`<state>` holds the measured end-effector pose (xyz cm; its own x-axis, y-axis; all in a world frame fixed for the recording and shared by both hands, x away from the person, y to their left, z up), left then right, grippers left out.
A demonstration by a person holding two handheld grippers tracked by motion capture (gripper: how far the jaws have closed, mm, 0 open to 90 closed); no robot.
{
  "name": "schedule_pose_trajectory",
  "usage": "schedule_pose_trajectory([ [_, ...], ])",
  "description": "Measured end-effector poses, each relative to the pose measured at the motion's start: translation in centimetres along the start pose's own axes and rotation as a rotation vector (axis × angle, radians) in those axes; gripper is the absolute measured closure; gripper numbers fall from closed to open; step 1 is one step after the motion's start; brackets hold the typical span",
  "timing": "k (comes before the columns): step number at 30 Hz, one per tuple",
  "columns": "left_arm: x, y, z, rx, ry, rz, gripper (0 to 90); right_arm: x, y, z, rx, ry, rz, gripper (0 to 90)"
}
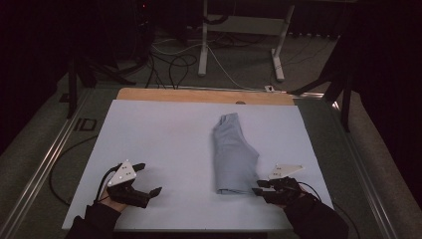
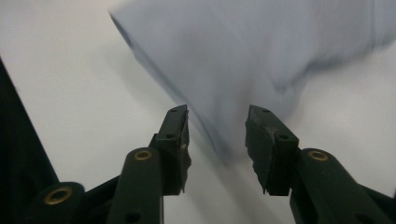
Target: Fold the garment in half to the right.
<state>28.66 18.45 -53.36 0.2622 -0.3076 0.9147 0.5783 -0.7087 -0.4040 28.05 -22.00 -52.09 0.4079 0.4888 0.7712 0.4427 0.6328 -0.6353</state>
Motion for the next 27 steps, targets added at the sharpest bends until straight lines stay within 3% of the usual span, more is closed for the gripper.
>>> schedule_pose_trajectory([
  [3,0.0,-0.1,0.0,0.002,0.002,-0.002,0.7,1.8,0.6,0.5,0.018,-0.053,-0.029,85.3],
  [5,0.0,-0.1,0.1,0.002,0.0,-0.004,0.7,2.4,0.9,0.6,0.027,-0.064,-0.041,88.7],
  [6,0.0,-0.2,0.1,0.004,0.0,-0.007,0.7,3.5,1.8,0.9,0.056,-0.087,-0.048,90.0],
  [8,0.0,-0.2,0.1,0.004,0.0,-0.007,0.7,3.8,2.1,1.0,0.065,-0.097,-0.05,90.0],
  [12,0.0,-0.2,0.2,0.004,-0.002,-0.008,0.7,4.8,4.9,1.6,0.113,-0.132,-0.044,90.0],
  [17,-0.1,-0.3,0.3,0.005,-0.005,-0.012,0.7,4.4,6.5,1.7,0.142,-0.125,-0.021,90.0],
  [23,-0.1,-0.2,0.3,0.002,-0.005,-0.009,0.7,2.8,7.8,2.0,0.161,-0.111,0.054,90.0],
  [25,-0.1,-0.2,0.2,0.002,-0.005,-0.009,0.7,2.2,8.2,1.8,0.16,-0.145,0.073,90.0],
  [26,-0.1,-0.2,0.2,0.002,-0.005,-0.009,0.7,2.1,8.1,1.9,0.164,-0.129,0.079,90.0],
  [27,-0.1,-0.2,0.2,0.002,-0.005,-0.009,0.7,2.0,8.2,1.9,0.172,-0.167,0.076,90.0],
])
Point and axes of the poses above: each handheld gripper's, and its own axes: y roughly forward along the jaws, x roughly out of its top, z roughly to its left, the point moved 5 cm from there along y, roughly forward along the jaws, and after that the axes turned 6 degrees about -z, right-handed, at the moved point
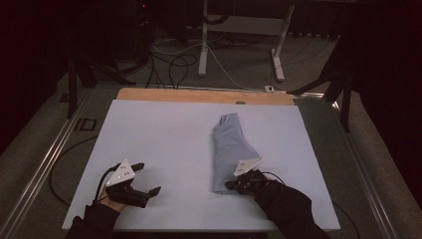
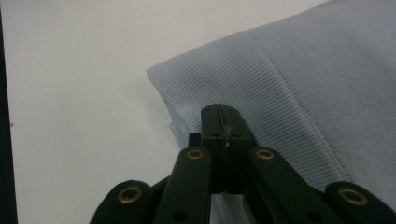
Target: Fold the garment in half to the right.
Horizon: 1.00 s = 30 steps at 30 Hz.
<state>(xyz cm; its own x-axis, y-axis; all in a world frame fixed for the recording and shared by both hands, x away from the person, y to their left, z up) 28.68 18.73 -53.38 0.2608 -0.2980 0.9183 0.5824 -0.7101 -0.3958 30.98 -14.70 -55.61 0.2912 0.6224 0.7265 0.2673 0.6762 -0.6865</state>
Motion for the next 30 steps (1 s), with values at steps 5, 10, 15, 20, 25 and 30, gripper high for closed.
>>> schedule_pose_trajectory([
  [5,0.0,0.0,0.0,-0.002,-0.001,-0.001,0.7,-0.2,-0.1,0.6,0.013,0.003,0.004,90.0],
  [10,0.0,0.0,0.0,-0.003,-0.001,0.001,0.7,-1.0,0.4,1.4,0.049,-0.03,0.039,90.0],
  [15,-0.1,0.0,-0.1,-0.004,0.0,0.003,0.7,-1.0,0.3,1.3,0.062,0.002,0.037,90.0],
  [20,0.0,0.0,0.0,-0.003,0.0,0.0,0.7,-0.9,0.2,1.3,0.084,0.013,0.014,90.0],
  [25,0.0,-0.1,0.0,0.0,-0.001,-0.001,0.7,0.9,-2.2,1.1,0.064,0.006,-0.084,90.0],
  [30,0.0,-0.1,0.0,0.0,0.001,0.001,0.7,1.3,-3.2,0.1,0.021,0.022,-0.131,83.0],
])
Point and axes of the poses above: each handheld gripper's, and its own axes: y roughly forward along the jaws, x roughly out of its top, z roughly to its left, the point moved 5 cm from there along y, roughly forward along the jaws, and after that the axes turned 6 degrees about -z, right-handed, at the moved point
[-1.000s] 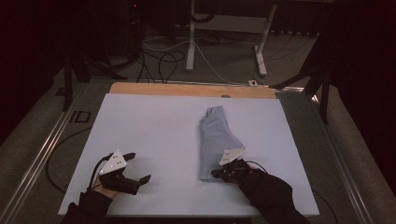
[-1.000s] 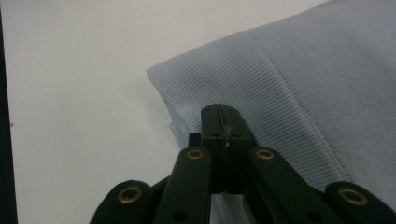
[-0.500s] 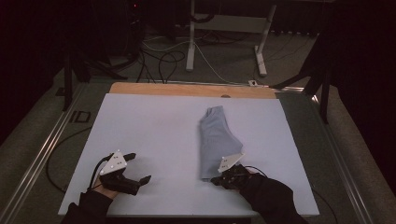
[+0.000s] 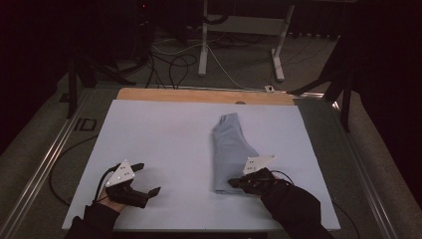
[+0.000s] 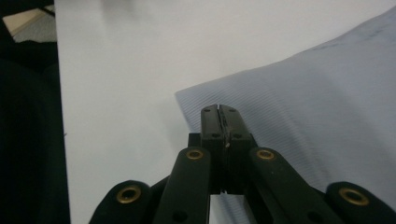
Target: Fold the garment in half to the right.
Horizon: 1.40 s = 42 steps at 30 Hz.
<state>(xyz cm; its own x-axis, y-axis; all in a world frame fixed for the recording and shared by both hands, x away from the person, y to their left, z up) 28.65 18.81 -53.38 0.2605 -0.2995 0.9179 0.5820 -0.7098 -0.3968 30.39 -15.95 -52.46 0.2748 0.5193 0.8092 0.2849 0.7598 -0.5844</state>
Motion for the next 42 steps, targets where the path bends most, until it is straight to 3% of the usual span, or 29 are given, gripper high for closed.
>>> schedule_pose_trajectory([
  [7,0.0,0.0,0.0,0.0,-0.002,0.002,0.7,0.2,-0.5,-0.8,-0.038,0.035,-0.062,57.5],
  [8,-0.1,0.0,0.0,-0.002,0.0,0.004,0.7,0.2,-0.5,-0.8,-0.038,0.035,-0.062,57.5],
  [9,0.0,0.0,0.0,-0.003,0.0,0.004,0.7,0.4,-0.7,-1.0,-0.052,0.035,-0.077,50.8],
  [10,0.0,0.0,0.0,-0.003,0.0,0.004,0.7,0.4,-0.7,-1.0,-0.052,0.035,-0.077,50.8],
  [11,0.0,0.0,0.0,-0.002,-0.001,0.004,0.7,0.5,-0.9,-1.3,-0.056,0.05,-0.094,41.5],
  [13,0.0,0.0,0.0,-0.003,0.0,0.003,0.7,0.6,-1.1,-1.4,-0.066,0.042,-0.099,33.3],
  [14,0.0,0.0,0.0,-0.003,0.0,0.003,0.7,0.6,-1.1,-1.4,-0.066,0.042,-0.099,33.3],
  [15,0.0,0.0,0.1,-0.002,0.0,0.004,0.7,0.7,-1.2,-1.5,-0.061,0.061,-0.104,21.6],
  [17,0.0,0.0,0.1,-0.003,-0.002,0.003,0.7,0.8,-1.2,-1.7,-0.048,0.072,-0.105,10.1],
  [19,-0.1,0.0,0.1,-0.004,-0.001,0.004,0.7,0.8,-1.2,-1.7,-0.04,0.082,-0.106,9.3],
  [22,-0.1,0.0,0.1,-0.006,-0.006,0.006,0.7,0.8,-1.5,-2.3,-0.08,0.083,-0.113,8.7],
  [28,-0.1,0.0,0.0,-0.008,-0.007,0.007,0.7,0.8,-1.8,-2.8,-0.093,0.081,-0.117,8.8],
  [39,-0.2,-0.2,0.2,-0.006,-0.01,0.006,0.7,0.1,-3.0,-4.1,-0.183,0.077,-0.131,8.8],
  [42,-0.2,-0.2,0.3,-0.007,-0.01,0.006,0.7,-0.7,-3.6,-4.4,-0.204,0.097,-0.136,8.8],
])
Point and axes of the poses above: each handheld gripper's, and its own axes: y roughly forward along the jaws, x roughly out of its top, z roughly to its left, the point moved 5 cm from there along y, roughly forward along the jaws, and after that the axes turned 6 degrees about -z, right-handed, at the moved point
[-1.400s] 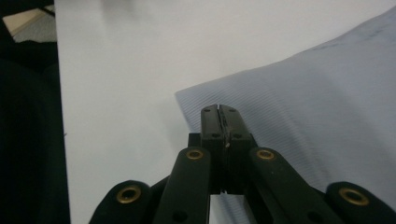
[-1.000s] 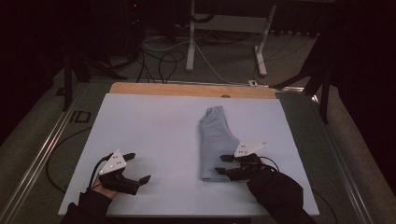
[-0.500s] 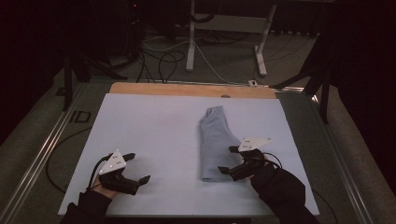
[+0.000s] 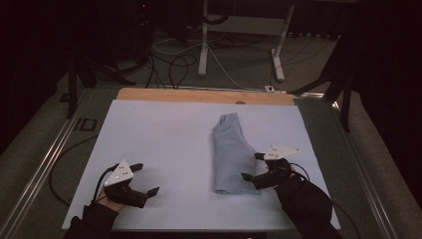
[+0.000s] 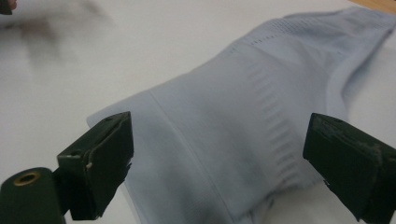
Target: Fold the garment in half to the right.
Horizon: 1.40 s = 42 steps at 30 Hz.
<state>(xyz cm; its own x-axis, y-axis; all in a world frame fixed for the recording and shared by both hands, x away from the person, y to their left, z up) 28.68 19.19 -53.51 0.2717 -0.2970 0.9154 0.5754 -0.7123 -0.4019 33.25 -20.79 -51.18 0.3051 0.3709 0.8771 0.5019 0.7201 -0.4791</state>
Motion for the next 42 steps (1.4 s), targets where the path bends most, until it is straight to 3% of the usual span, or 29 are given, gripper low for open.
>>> schedule_pose_trajectory([
  [11,-0.1,-0.1,-0.1,0.002,0.006,-0.002,0.7,-2.6,-2.0,-1.4,-0.063,0.058,-0.021,8.9],
  [17,-0.2,-0.1,-0.1,0.003,0.008,0.002,0.7,-4.4,-2.9,-1.6,-0.095,0.072,-0.007,8.9],
  [23,-0.3,0.0,-0.2,-0.003,0.009,0.007,0.7,-5.7,-3.4,-1.6,-0.128,0.091,0.001,8.9],
  [36,-0.3,-0.1,-0.2,0.0,0.011,0.006,0.7,-6.9,-4.2,-0.9,-0.21,0.097,0.002,8.9],
  [42,-0.4,0.0,-0.2,0.004,0.009,0.007,0.7,-7.4,-3.9,-0.6,-0.215,0.09,0.029,8.9],
])
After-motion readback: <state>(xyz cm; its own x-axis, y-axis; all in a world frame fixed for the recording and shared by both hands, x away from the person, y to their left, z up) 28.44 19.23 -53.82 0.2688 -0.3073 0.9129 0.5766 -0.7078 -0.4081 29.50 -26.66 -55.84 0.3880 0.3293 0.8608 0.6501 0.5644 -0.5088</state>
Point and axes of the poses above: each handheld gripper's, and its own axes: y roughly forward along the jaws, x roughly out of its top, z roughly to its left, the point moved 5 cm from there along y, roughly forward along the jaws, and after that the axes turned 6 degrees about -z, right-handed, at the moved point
